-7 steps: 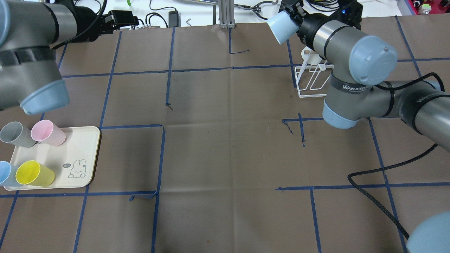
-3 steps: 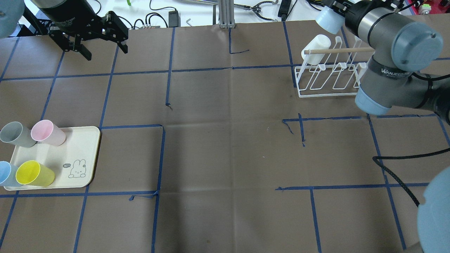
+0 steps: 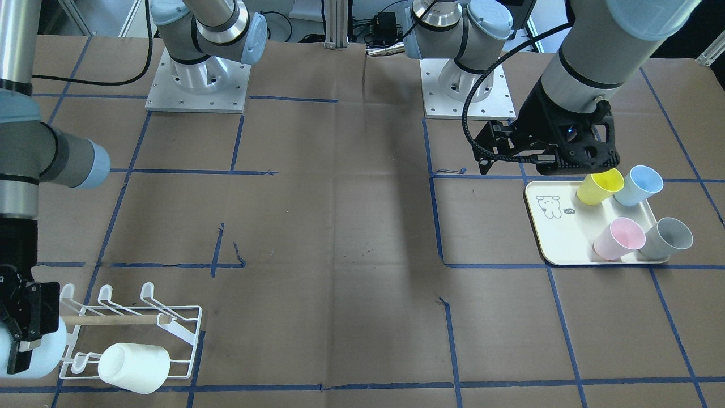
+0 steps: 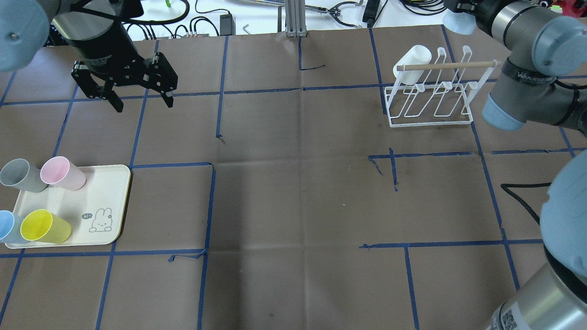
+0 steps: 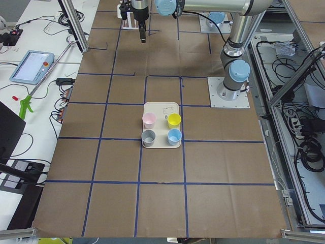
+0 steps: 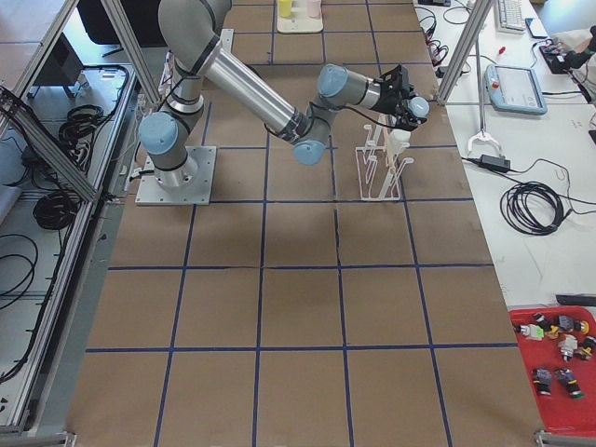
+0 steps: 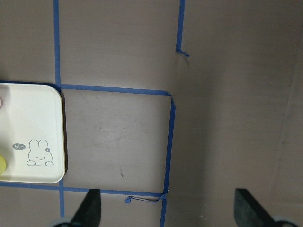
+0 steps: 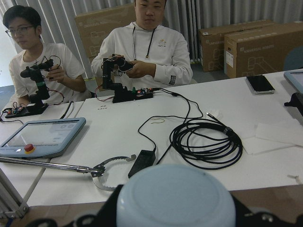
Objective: Transfer IKEA cup to right arm and place on rack
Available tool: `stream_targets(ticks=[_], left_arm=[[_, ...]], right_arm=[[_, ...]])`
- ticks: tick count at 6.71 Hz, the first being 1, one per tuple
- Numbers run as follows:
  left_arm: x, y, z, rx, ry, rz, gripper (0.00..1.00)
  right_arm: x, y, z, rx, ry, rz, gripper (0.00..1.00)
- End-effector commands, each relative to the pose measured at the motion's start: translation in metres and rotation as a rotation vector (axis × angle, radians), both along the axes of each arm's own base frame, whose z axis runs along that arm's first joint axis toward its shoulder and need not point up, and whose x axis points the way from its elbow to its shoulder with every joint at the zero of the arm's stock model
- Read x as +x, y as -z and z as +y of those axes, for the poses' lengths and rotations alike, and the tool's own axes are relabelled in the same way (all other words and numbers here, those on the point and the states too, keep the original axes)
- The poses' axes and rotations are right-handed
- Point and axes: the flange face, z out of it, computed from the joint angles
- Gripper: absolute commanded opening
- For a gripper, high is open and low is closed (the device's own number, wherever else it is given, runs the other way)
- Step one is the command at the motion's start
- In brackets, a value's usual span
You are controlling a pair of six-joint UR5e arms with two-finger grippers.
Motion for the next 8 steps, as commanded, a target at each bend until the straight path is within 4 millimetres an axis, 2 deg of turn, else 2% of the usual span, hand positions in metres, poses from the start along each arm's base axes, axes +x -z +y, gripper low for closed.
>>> stream_targets(ticks=[1,2,4,6,8], left_arm=[[-0.003,0.000,0.003,-0.069,0.003,-0.012,1.00],[-0.004,-0.003,0.002,-0.080,0.003,-0.009,1.00],[-0.005,-0.007,-0.002,-0.110,0.002,-0.001,1.00],[-0.014,-0.005,0.000,-0.107,-0.001,-0.002,1.00],[-0.018,-0.005,0.000,-0.109,0.007,-0.004,1.00]], right_arm=[[-0.011,0.025,-0.013,-0.052,-0.032,0.064,0.11],[-0.026,0.028,-0.011,-0.046,-0.049,0.043,0.11],[-0.032,0.048,-0.006,-0.023,-0.062,0.074,0.11],[-0.049,0.064,-0.006,0.000,-0.046,0.075,0.11],[-0.049,0.076,-0.004,0.015,-0.072,0.079,0.11]])
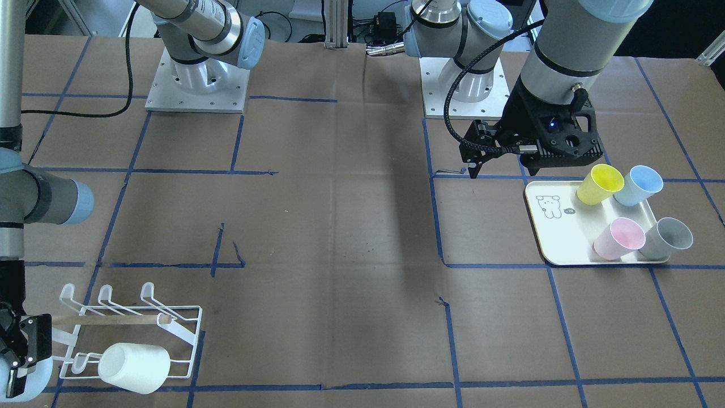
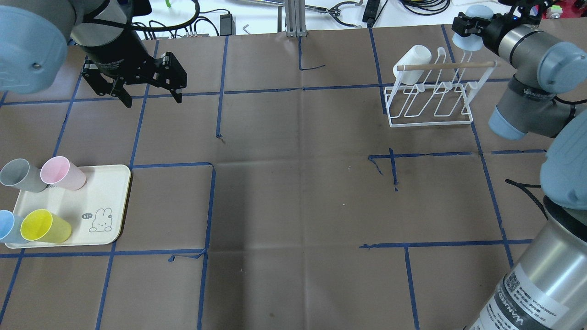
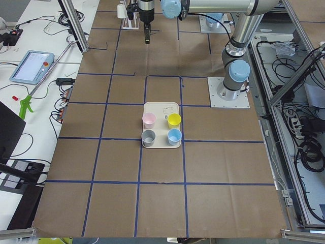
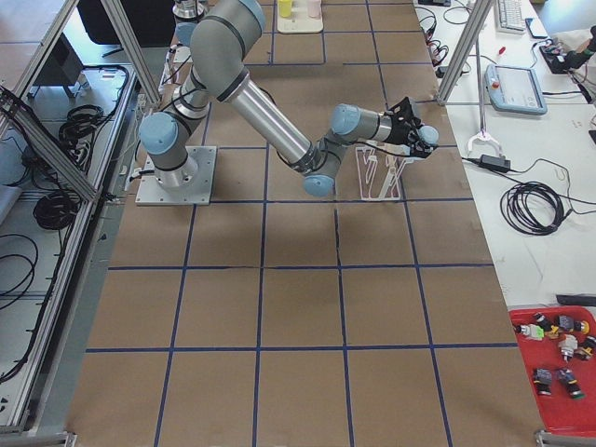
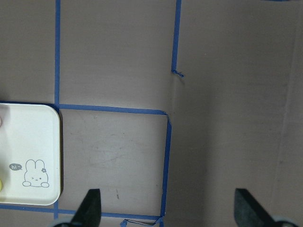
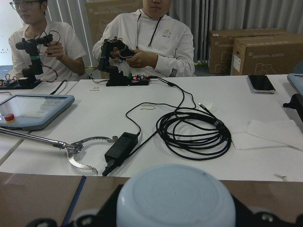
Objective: Transfer IKEA cup to right arm and place on rack
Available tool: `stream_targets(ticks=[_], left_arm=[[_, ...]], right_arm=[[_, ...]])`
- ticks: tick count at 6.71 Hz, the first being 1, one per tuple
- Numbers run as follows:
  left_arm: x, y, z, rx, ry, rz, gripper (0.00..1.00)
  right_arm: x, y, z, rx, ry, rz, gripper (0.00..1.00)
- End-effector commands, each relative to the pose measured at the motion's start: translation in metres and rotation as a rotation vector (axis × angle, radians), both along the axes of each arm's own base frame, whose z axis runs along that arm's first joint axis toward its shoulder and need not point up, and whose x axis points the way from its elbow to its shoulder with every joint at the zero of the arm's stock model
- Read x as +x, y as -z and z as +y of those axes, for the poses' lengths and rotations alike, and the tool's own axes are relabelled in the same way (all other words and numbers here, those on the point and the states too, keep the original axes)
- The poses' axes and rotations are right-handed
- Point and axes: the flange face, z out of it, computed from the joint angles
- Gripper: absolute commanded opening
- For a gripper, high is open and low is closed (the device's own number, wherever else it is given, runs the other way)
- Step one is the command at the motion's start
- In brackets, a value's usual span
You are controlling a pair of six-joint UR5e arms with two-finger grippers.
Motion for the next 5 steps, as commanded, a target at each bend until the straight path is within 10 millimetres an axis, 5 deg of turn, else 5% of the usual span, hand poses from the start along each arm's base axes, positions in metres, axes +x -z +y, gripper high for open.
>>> stream_targets(ticks=[1,2,3,4,5], left_arm=[[-0.0017,0.0017,-0.0010,0.003,0.003,-0.002,1.00],[-0.0020,0.0009,0.0001,0.001,0.001,0.001,1.00],[-0.0012,0.0015,0.0020,0.003,0.001,0.001,1.00],[0.0004,-0.0002,0.0019,-0.002,-0.002,0.001,1.00],[0.0012,-0.0005,0.0014,-0.005,-0.005,0.001,1.00]], right_arm=[[0.0025,0.0190,0.0087,0.035,-0.019,0.013,0.11],[0.0037,0.0238,0.0116,0.046,-0.019,0.009,0.14],[0.0033,0.0226,0.0113,0.046,-0.017,0.012,0.80],[0.0021,0.0220,0.0104,0.049,-0.004,0.005,0.99],[0.0020,0.0209,0.0110,0.049,-0.001,0.006,1.00]])
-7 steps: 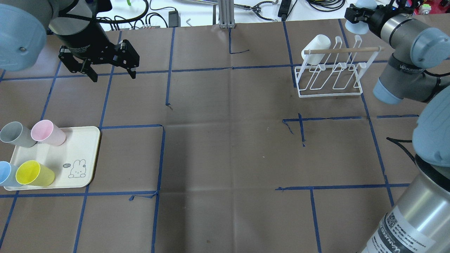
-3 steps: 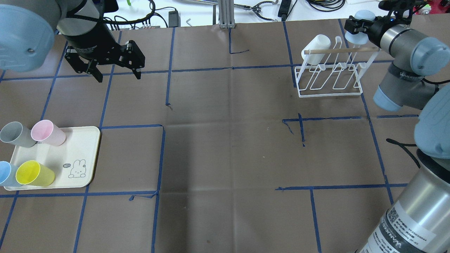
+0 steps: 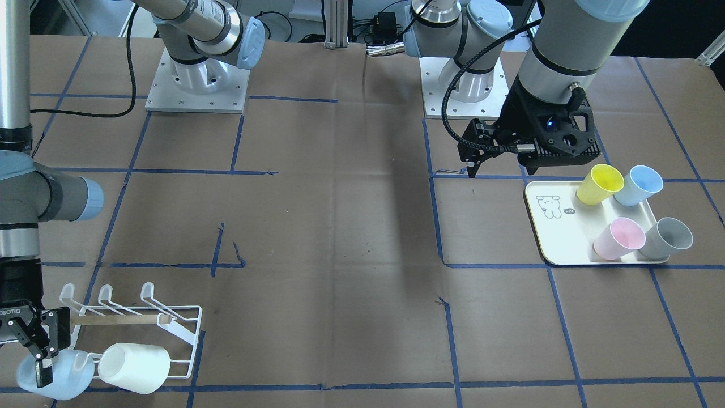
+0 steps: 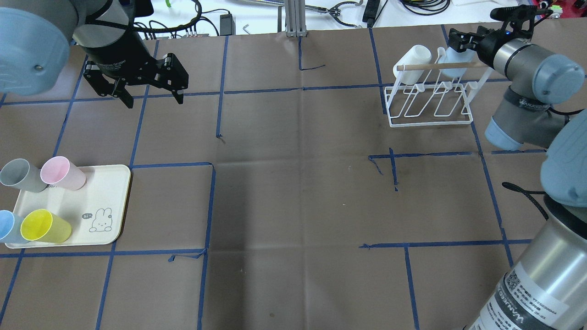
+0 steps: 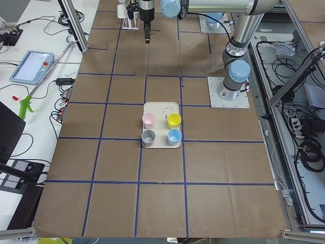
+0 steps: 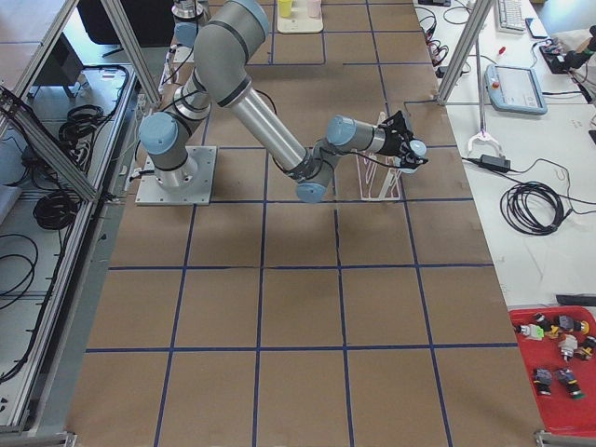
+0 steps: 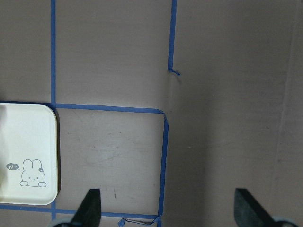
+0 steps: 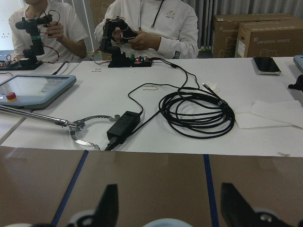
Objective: Transfer IKEA cup to right arm and place on rack
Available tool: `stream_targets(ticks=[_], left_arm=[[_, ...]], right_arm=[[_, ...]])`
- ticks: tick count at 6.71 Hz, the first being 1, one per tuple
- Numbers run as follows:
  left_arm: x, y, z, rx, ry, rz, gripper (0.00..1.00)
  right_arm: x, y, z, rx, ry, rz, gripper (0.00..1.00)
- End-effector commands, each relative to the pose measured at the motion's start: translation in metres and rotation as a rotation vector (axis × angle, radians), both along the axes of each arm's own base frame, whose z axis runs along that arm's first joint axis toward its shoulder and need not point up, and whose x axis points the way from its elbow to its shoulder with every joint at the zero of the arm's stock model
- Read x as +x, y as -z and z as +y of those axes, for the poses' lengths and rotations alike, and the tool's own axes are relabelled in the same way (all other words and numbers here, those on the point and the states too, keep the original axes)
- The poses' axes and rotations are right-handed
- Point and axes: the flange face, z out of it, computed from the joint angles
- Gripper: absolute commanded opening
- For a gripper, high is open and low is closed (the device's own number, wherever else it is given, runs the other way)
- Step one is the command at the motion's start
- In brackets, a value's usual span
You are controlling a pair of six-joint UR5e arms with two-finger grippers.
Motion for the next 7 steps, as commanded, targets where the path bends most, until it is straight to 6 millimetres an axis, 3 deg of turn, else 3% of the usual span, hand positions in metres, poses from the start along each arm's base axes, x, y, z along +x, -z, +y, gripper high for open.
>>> stream_targets(ticks=[1,3,5,7], left_arm=[[0.001,-0.001,0.000,-0.003,-0.002,0.000,1.00],[0.001,0.001,0.001,-0.002,-0.003,0.000,1.00],[0.000,0.002,0.001,0.001,-0.003,0.000,1.00],[0.000,0.002,0.001,0.001,-0.003,0.000,1.00]], right_arm=[[0.000,-0.007,0.001,-0.009,0.008,0.001,1.00],[0.010,-0.066,0.011,-0.066,0.001,0.026,1.00],[0.021,-0.133,0.029,0.043,0.042,0.029,1.00],[0.050,-0.159,0.045,0.223,0.072,0.034,1.00]])
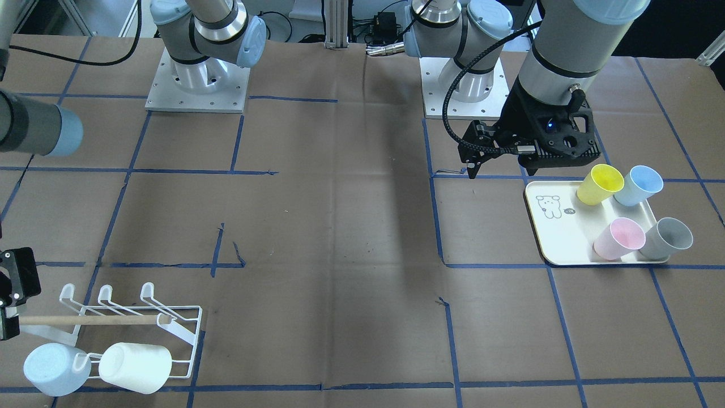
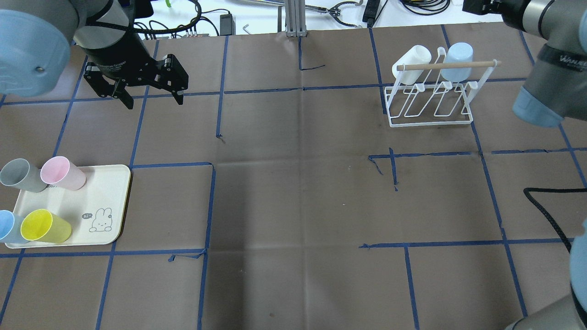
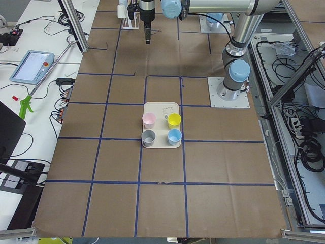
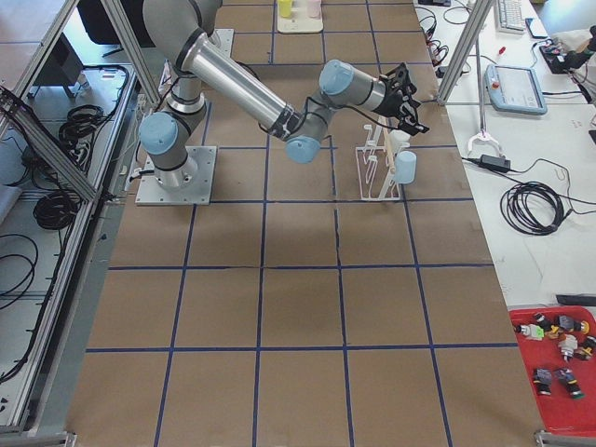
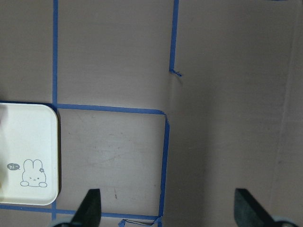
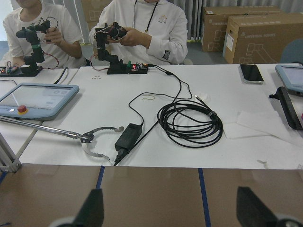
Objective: Transfer IKEA cup to right arm and place on rack
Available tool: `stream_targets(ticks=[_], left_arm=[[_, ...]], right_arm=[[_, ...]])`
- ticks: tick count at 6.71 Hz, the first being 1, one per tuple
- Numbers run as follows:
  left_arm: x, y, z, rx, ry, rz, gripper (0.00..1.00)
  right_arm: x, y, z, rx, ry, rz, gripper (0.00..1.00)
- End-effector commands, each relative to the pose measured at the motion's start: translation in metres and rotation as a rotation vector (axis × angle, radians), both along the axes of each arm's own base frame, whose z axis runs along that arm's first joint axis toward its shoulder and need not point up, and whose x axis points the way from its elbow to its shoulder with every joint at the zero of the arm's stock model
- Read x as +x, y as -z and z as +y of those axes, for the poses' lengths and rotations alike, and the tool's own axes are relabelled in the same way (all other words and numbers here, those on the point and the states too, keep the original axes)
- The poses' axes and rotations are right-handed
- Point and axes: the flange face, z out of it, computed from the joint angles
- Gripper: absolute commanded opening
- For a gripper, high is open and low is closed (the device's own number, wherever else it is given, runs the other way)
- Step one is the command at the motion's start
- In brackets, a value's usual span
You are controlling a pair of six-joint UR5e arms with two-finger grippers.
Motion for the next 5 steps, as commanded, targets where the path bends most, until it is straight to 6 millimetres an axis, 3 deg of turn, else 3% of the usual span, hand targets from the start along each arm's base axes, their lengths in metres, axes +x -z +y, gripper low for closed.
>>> stream_targets(ticks=[1,3,5], left_arm=[[0.000,0.000,-0.001,0.000,-0.009,0.000,1.00],[0.000,0.000,-0.001,0.000,-0.009,0.000,1.00],[0.000,0.001,-0.001,0.002,-0.009,0.000,1.00]], right_arm=[[0.035,-0.019,0.019,0.193,0.014,-0.002,1.00],[0.069,-0.034,0.035,0.288,-0.024,-0.011,1.00],[0.107,-0.038,0.054,0.504,-0.009,0.001,1.00]])
